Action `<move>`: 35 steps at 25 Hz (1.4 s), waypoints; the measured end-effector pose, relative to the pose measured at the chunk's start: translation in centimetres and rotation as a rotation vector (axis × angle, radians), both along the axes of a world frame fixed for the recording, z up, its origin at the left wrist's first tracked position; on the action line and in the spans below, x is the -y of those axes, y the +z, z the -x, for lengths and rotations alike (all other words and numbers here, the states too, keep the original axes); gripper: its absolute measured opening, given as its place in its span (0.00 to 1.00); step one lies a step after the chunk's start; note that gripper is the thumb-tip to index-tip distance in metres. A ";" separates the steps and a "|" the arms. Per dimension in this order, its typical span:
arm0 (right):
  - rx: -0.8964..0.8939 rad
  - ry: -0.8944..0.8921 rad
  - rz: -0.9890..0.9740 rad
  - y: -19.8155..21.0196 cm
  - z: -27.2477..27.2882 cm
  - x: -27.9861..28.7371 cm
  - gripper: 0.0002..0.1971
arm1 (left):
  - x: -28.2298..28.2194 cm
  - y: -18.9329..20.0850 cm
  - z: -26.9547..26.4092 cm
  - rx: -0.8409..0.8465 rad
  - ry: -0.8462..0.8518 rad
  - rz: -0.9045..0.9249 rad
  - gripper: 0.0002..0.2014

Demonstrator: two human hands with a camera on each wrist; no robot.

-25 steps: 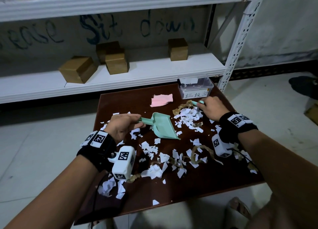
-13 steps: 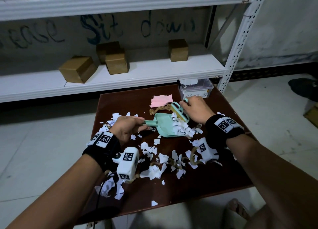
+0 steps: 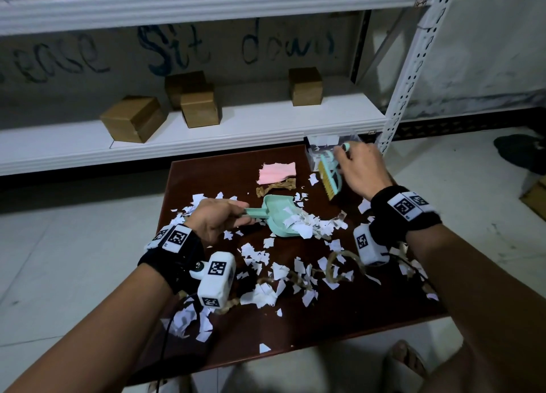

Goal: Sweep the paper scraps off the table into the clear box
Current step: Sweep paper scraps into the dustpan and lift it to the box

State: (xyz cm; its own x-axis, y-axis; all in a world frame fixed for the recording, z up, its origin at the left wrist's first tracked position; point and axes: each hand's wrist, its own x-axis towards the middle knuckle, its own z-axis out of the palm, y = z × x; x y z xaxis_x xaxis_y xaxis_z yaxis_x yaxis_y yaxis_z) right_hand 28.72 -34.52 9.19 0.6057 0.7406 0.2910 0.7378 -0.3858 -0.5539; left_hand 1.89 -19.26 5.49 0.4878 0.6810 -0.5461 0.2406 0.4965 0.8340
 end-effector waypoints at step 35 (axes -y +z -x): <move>-0.128 -0.010 -0.004 -0.6 2.3 -0.4 0.22 | 0.6 -1.9 -1.7 -0.031 -0.146 0.177 0.13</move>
